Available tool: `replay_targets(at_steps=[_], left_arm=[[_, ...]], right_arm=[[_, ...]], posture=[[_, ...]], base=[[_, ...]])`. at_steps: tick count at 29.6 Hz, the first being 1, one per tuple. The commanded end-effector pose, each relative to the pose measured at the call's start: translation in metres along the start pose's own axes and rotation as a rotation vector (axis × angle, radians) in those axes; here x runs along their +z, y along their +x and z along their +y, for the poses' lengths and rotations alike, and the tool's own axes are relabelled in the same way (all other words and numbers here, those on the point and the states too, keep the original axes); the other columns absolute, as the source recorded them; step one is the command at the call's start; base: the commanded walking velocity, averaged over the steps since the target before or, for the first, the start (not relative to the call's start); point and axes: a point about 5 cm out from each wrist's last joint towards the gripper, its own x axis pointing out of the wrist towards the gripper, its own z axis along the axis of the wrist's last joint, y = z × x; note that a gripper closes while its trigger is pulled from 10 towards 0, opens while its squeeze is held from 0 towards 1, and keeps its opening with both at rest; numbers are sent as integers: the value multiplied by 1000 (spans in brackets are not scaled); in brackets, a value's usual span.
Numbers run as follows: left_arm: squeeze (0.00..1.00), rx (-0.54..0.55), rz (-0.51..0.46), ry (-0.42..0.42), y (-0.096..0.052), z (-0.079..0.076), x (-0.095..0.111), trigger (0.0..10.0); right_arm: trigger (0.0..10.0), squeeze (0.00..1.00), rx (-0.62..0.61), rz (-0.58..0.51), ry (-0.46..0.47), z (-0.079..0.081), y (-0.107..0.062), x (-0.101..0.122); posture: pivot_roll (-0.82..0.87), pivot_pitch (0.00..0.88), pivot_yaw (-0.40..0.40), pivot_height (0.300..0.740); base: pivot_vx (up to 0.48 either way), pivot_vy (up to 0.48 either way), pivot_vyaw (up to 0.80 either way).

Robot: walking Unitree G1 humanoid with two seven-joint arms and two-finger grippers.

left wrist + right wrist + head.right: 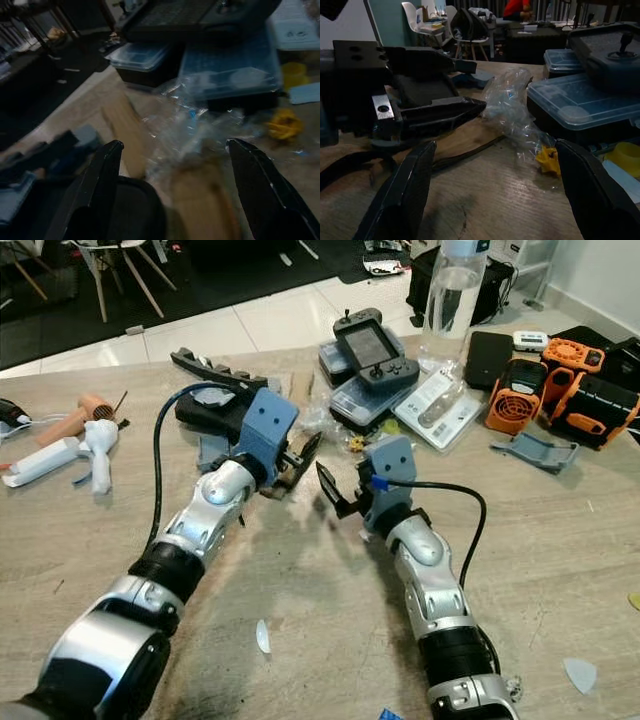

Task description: Picking trash to rubbish bin

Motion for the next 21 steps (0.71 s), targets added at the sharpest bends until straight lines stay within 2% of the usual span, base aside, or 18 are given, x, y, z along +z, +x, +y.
replay_targets(at_steps=[1, 5, 12, 19, 20, 21], left_arm=[[0, 10, 38, 48, -2, 7, -8, 10000], [0, -36, 134, 160, -3, 14, -20, 10000], [0, -137, 159, 178, -7, 23, -23, 10000], [0, -184, 196, 204, -10, 28, -29, 10000], [0, -196, 203, 199, -11, 28, -30, 3882], [0, -196, 203, 199, -11, 28, -30, 3882]], right_arm=[[10000, 0, 1, 16, 13, 2, -3, -4], [10000, 0, 5, 20, 15, 4, -3, -4], [10000, 0, 4, 23, 19, 3, -2, -4], [10000, 0, 7, 28, 33, 4, 0, -5], [10000, 0, 8, 27, 34, 4, 0, -5], [10000, 0, 8, 27, 34, 4, 0, -5]], posture=[[-15, 253, 116, 740], [-17, 256, 116, 740], [-11, 255, 110, 740], [-2, 253, 105, 740], [-2, 253, 105, 740], [-2, 253, 105, 740]], base=[[0, 0, 0], [0, 0, 0], [0, 0, 0], [0, 0, 0], [0, 0, 0], [0, 0, 0]])
